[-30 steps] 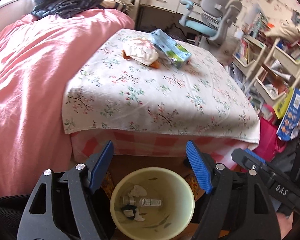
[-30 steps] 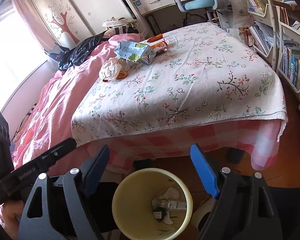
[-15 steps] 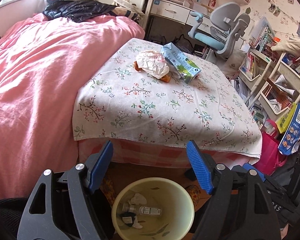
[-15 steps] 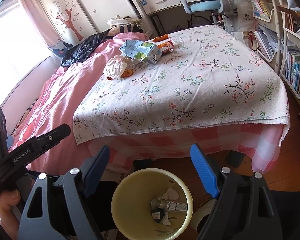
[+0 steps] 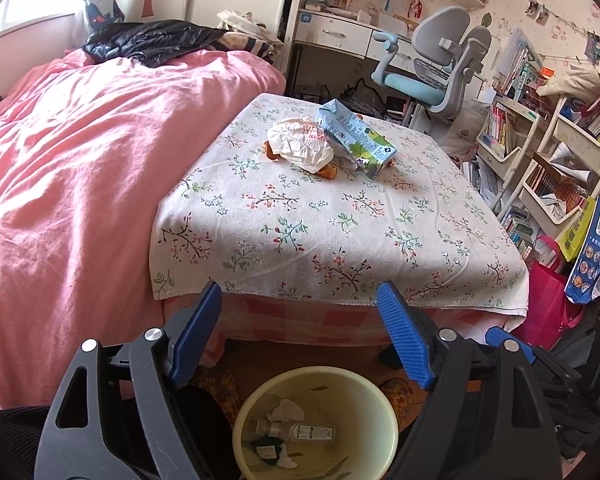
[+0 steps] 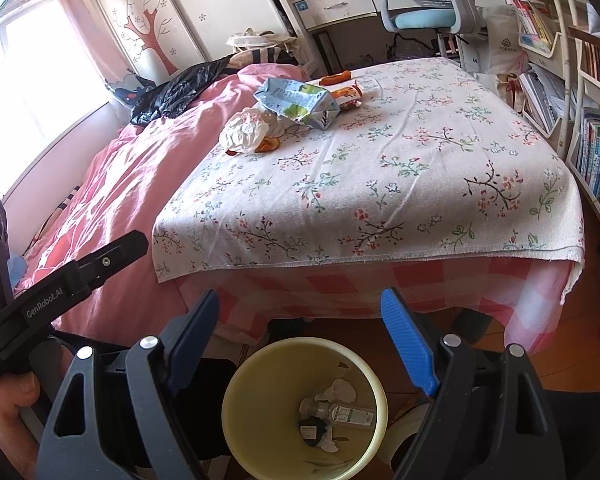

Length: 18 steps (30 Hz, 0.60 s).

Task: Collect trash
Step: 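Move both open grippers from the bin back over the table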

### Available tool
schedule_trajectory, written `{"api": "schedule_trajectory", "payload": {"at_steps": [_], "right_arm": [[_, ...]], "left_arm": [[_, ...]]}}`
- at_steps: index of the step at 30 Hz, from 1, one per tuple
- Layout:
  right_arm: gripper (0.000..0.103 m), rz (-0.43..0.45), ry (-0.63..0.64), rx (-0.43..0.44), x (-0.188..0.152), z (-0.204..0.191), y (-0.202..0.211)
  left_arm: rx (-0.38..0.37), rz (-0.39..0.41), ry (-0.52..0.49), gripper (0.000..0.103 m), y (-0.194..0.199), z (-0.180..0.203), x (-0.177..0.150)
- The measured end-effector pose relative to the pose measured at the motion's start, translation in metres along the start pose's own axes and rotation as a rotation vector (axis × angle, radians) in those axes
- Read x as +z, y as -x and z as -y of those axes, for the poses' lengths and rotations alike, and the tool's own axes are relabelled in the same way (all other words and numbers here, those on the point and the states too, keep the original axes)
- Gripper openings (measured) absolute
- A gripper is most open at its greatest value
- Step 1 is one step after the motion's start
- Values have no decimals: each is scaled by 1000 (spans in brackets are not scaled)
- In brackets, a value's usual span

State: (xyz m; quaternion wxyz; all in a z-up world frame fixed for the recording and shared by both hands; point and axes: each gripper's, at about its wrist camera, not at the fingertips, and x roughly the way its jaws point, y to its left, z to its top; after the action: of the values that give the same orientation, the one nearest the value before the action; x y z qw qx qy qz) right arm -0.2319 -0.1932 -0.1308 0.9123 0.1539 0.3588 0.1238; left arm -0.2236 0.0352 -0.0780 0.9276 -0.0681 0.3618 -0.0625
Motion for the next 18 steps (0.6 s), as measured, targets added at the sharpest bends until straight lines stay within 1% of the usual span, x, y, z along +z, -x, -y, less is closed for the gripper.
{"api": "schedule_trajectory", "payload": {"at_steps": [11, 13, 15, 18], "right_arm": [[80, 8, 23, 6, 2, -6, 0], [80, 15, 29, 3, 5, -7, 2], [80, 26, 41, 3, 13, -9, 6], [81, 59, 77, 2, 37, -12, 12]], "left_arm": [[2, 14, -2, 81, 0, 1, 4], [5, 17, -6, 81, -1, 0, 12], [16, 36, -10, 82, -1, -3, 27], [34, 54, -14, 84, -9, -8, 51]]}}
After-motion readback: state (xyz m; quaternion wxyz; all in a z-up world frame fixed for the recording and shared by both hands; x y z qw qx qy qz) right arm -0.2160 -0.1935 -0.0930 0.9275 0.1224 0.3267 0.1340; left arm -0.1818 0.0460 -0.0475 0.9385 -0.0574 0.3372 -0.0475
